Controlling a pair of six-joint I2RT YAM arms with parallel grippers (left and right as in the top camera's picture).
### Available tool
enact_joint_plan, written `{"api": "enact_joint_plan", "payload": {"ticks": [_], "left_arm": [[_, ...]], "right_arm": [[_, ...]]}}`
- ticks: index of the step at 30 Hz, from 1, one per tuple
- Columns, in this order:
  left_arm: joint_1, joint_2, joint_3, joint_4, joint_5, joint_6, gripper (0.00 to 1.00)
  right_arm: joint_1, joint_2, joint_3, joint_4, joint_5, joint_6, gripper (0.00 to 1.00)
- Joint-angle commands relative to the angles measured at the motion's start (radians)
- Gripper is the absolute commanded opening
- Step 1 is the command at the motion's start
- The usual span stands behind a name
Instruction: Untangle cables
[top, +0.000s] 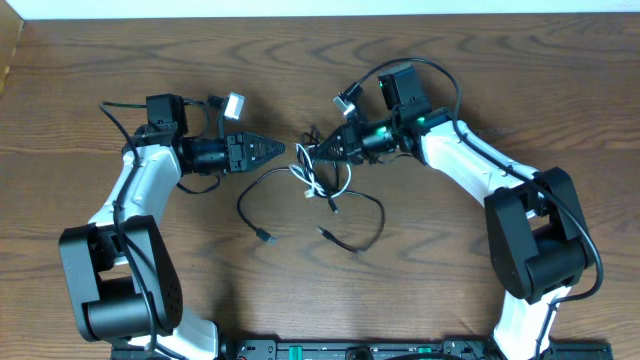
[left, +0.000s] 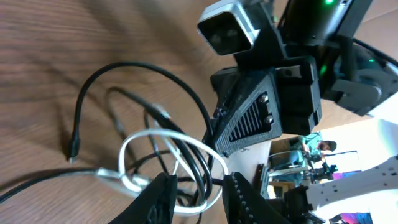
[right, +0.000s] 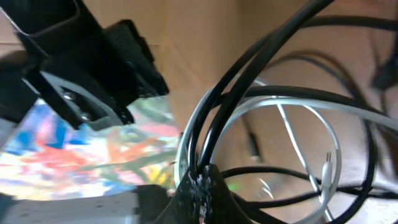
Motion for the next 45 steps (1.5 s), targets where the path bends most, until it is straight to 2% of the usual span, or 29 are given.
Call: {"api": "enact_joint_plan", "payload": {"ticks": [1,6,11,19,25,26,28,29,32,33,34,37,38,41,45], "left_arm": [[0.002,-0.004,-0.004,0.000,-0.024,0.024,0.31],[0.002,-0.004,-0.004,-0.009,-0.063,0.016,0.32],[-0.006,-0.003,-0.004,-0.011,-0.066,0.013,0.43],[-0.068,-0.003,-0.004,0.016,-0.088,0.013,0.44],[-0.082,-0.003,-0.004,0.041,-0.148,-0.048,0.43],[-0.082,-0.003,-0.004,0.041,-0.148,-0.048,0.39],[-0.082,-0.003,-0.004,0.041,-0.148,-0.048,0.15],[-0.082,-0.003,-0.004,0.041,-0.148,-0.048,0.08],[-0.082,-0.003,-0.004,0.041,-0.148,-0.048,0.08],[-0.082,-0.003,-0.004,0.041,-0.154,-0.057,0.07],[-0.082,-0.003,-0.004,0.042,-0.168,-0.072,0.08],[-0.082,-0.003,-0.004,0.057,-0.255,-0.154,0.08],[-0.082,-0.003,-0.004,0.062,-0.290,-0.191,0.07],[-0.082,-0.003,-0.004,0.068,-0.396,-0.307,0.07],[-0.082,-0.003,-0.004,0.068,-0.497,-0.448,0.07]], "right_arm": [[0.007,-0.019,0.001,-0.006,0.034,-0.098,0.01],[0.018,-0.019,0.001,0.022,0.033,-0.096,0.01],[0.019,-0.019,0.001,0.080,0.025,-0.018,0.01],[0.065,-0.019,0.001,0.106,0.006,-0.019,0.01],[0.069,-0.019,0.001,0.174,-0.084,-0.019,0.01],[0.069,-0.019,0.001,0.172,-0.084,-0.019,0.01],[0.069,-0.019,0.001,0.172,-0.077,-0.020,0.01],[0.066,-0.019,0.001,0.172,-0.071,-0.020,0.01],[0.053,-0.019,0.001,0.172,-0.068,-0.020,0.01],[0.048,-0.019,0.001,0.172,-0.068,-0.021,0.03],[0.043,-0.019,0.001,0.172,-0.068,-0.031,0.10],[0.013,-0.019,0.001,0.161,-0.063,-0.056,0.42],[0.002,-0.019,0.001,0.146,-0.055,-0.056,0.50],[-0.024,-0.019,0.001,0.059,-0.008,-0.062,0.58],[-0.014,-0.019,0.000,-0.072,0.048,-0.171,0.60]]}}
